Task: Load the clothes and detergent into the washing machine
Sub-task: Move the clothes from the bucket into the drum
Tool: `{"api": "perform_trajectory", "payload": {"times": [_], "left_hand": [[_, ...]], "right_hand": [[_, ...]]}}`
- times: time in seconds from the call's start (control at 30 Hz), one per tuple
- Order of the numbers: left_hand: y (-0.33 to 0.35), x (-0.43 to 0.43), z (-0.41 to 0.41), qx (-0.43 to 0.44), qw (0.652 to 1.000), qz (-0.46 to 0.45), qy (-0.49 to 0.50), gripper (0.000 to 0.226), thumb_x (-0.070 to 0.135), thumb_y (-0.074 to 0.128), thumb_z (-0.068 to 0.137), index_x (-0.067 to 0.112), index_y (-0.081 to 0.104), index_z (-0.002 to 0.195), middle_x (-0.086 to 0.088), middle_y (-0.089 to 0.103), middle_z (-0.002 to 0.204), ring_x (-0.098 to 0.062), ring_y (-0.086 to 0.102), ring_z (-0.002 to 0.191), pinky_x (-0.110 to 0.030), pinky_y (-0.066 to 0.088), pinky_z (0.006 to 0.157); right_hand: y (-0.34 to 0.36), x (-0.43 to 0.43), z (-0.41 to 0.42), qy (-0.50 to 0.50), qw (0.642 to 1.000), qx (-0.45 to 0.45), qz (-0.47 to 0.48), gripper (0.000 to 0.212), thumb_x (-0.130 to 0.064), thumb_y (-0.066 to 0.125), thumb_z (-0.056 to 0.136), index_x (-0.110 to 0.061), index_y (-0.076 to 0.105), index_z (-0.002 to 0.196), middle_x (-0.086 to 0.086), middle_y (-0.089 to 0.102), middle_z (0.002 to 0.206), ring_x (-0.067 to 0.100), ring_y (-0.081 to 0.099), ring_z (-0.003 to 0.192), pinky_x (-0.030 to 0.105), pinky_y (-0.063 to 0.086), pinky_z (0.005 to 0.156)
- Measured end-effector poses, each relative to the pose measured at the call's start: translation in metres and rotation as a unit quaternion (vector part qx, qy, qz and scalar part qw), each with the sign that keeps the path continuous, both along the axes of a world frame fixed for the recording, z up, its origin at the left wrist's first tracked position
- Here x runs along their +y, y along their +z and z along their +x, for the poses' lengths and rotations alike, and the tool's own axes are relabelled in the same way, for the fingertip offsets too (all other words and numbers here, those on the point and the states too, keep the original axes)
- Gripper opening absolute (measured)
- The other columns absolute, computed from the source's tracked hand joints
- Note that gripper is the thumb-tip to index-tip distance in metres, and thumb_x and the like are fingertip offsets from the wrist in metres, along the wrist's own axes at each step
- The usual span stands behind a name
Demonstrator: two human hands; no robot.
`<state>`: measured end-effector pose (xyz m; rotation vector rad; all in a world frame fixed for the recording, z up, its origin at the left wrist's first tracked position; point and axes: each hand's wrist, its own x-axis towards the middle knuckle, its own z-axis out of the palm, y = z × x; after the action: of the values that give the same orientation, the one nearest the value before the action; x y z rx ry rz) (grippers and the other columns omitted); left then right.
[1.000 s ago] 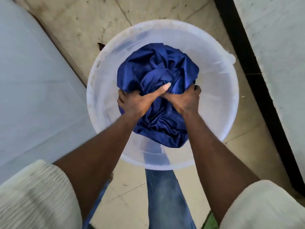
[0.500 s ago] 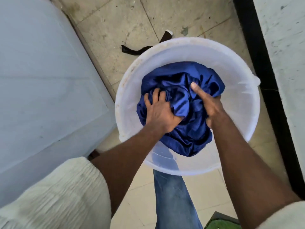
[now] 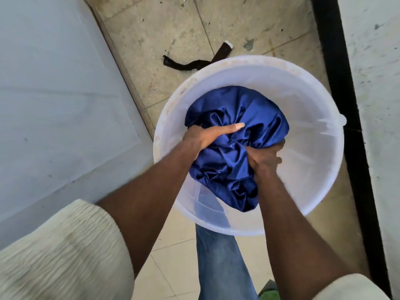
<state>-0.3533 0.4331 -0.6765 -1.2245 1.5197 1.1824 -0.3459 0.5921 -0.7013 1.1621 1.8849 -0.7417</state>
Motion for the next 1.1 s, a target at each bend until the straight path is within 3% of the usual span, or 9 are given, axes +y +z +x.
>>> {"api": "perform_trajectory", "payload": {"times": [0.2, 0.37, 0.5, 0.6, 0.67, 0.77, 0.9, 1.0, 1.1], "left_hand": [[-0.012, 0.023, 0.032, 0.083, 0.997, 0.002, 0.001, 0.113, 0.073, 0.085, 0.027, 0.028, 0.056, 0.127, 0.012, 0.062, 0.126, -0.018, 0.058, 0.120, -0.038, 0.047, 0.103], [-0.013, 0.014, 0.051, 0.249, 0.960, -0.096, -0.087, 0.154, 0.068, 0.086, 0.032, 0.032, -0.007, 0.150, -0.005, 0.019, 0.159, -0.024, 0.026, 0.145, -0.052, 0.031, 0.114], [-0.009, 0.013, 0.068, 0.368, 0.920, -0.056, -0.125, 0.150, 0.068, 0.082, 0.049, 0.024, -0.019, 0.151, 0.011, -0.005, 0.161, -0.012, 0.008, 0.150, -0.044, 0.022, 0.120], [-0.003, 0.017, 0.056, 0.270, 0.949, -0.039, -0.161, 0.137, 0.086, 0.069, 0.046, 0.046, -0.014, 0.148, 0.001, 0.044, 0.149, -0.015, 0.052, 0.127, -0.028, 0.043, 0.099], [-0.010, 0.019, 0.038, 0.152, 0.980, -0.064, -0.110, 0.128, 0.095, 0.061, 0.036, 0.057, 0.006, 0.144, -0.005, 0.043, 0.150, -0.027, 0.048, 0.131, -0.036, 0.040, 0.103], [-0.014, 0.020, 0.017, 0.034, 0.988, -0.105, -0.104, 0.120, 0.098, 0.058, 0.026, 0.047, 0.039, 0.134, -0.009, 0.018, 0.157, -0.039, 0.029, 0.139, -0.052, 0.032, 0.113], [-0.017, 0.017, 0.016, 0.081, 0.951, -0.163, -0.249, 0.104, 0.097, 0.049, 0.045, 0.038, 0.049, 0.130, -0.007, 0.004, 0.153, -0.043, 0.021, 0.135, -0.054, 0.037, 0.105], [-0.025, 0.014, 0.018, 0.116, 0.937, -0.122, -0.306, 0.103, 0.095, 0.048, 0.050, 0.034, 0.045, 0.134, -0.008, 0.022, 0.154, -0.038, 0.040, 0.131, -0.051, 0.044, 0.103], [-0.030, 0.007, 0.016, 0.122, 0.950, -0.061, -0.282, 0.103, 0.088, 0.057, 0.054, 0.041, 0.025, 0.140, -0.003, 0.052, 0.142, -0.034, 0.056, 0.120, -0.040, 0.046, 0.092]], "right_hand": [[-0.002, 0.019, -0.004, -0.019, 0.999, 0.011, -0.035, 0.068, -0.033, 0.079, 0.074, -0.008, 0.051, 0.131, 0.013, 0.054, 0.137, 0.035, 0.052, 0.122, 0.034, 0.043, 0.100], [0.020, -0.006, 0.032, 0.202, 0.967, 0.153, 0.030, 0.077, -0.024, 0.075, 0.077, -0.004, 0.038, 0.141, 0.021, 0.031, 0.148, 0.041, 0.039, 0.129, 0.044, 0.039, 0.102], [0.023, -0.023, 0.063, 0.363, 0.915, 0.159, 0.076, 0.056, -0.022, 0.060, 0.082, -0.003, 0.047, 0.133, 0.016, 0.036, 0.146, 0.037, 0.027, 0.136, 0.053, 0.037, 0.102], [0.020, -0.027, 0.065, 0.405, 0.898, 0.159, 0.072, 0.049, -0.018, 0.056, 0.083, -0.001, 0.051, 0.129, 0.018, 0.039, 0.143, 0.039, 0.029, 0.135, 0.055, 0.030, 0.106], [0.017, -0.027, 0.062, 0.422, 0.891, 0.153, 0.064, 0.053, -0.017, 0.060, 0.081, -0.003, 0.048, 0.131, 0.016, 0.037, 0.144, 0.039, 0.028, 0.135, 0.055, 0.033, 0.105], [0.018, -0.023, 0.056, 0.298, 0.939, 0.157, 0.070, 0.077, -0.022, 0.069, 0.071, -0.015, 0.031, 0.137, 0.012, 0.033, 0.144, 0.034, 0.026, 0.134, 0.056, 0.040, 0.097], [0.020, -0.012, 0.048, 0.120, 0.984, 0.101, 0.086, 0.126, -0.036, 0.083, 0.051, -0.031, 0.001, 0.146, 0.011, 0.012, 0.151, 0.039, 0.041, 0.123, 0.049, 0.046, 0.091], [0.014, -0.006, 0.048, 0.044, 0.999, -0.013, 0.016, 0.135, -0.038, 0.085, 0.054, -0.031, -0.012, 0.148, 0.015, 0.038, 0.143, 0.037, 0.053, 0.118, 0.042, 0.044, 0.096], [0.007, 0.006, 0.041, -0.027, 0.999, -0.007, -0.024, 0.129, -0.035, 0.088, 0.048, -0.025, 0.008, 0.148, 0.012, 0.051, 0.134, 0.034, 0.053, 0.121, 0.041, 0.043, 0.103]]}}
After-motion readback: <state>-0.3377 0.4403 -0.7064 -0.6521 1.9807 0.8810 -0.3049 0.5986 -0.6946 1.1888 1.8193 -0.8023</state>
